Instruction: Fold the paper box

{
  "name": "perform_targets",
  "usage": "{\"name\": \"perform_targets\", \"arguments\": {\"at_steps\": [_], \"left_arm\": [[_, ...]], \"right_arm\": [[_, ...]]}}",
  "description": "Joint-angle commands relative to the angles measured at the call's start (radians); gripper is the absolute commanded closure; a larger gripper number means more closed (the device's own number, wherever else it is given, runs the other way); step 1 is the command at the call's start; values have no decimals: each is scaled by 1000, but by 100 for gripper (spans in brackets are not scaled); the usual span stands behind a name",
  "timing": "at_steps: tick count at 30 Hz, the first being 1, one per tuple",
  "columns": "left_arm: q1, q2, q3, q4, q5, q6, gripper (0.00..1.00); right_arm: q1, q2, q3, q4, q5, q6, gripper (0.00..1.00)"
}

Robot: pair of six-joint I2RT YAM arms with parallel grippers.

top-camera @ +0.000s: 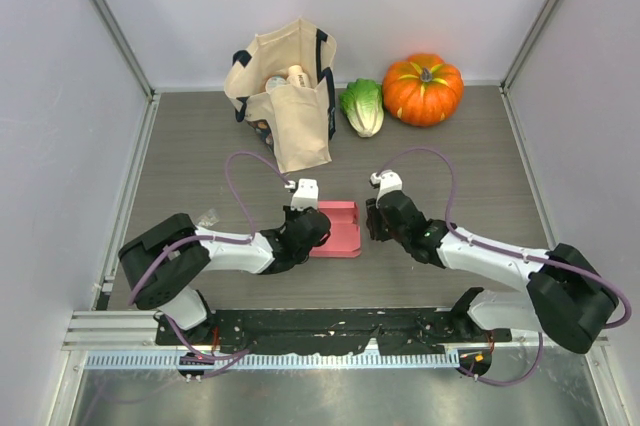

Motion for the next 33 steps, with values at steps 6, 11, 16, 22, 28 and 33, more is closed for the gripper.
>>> {"name": "perform_targets", "arguments": {"at_steps": [6, 11, 16, 22, 28, 33], "left_arm": [[-6, -42, -7, 38, -7, 23, 100], [-6, -41, -2, 39, -2, 32, 100], [-6, -44, -2, 39, 5, 35, 100], [-7, -50, -11, 39, 4, 38, 100], [-6, -53, -22, 55, 9, 41, 100], [-6, -53, -22, 61, 18, 52, 100]], "right_arm": [[32, 75, -22, 382, -127, -189, 68], [41, 104, -21, 439, -178, -204, 68], [54, 126, -42, 500, -162, -229, 66], [66, 150, -102, 623, -130, -244, 62], [77, 212, -123, 756, 5, -246, 61], [124, 298, -113, 857, 129, -295, 62]]}}
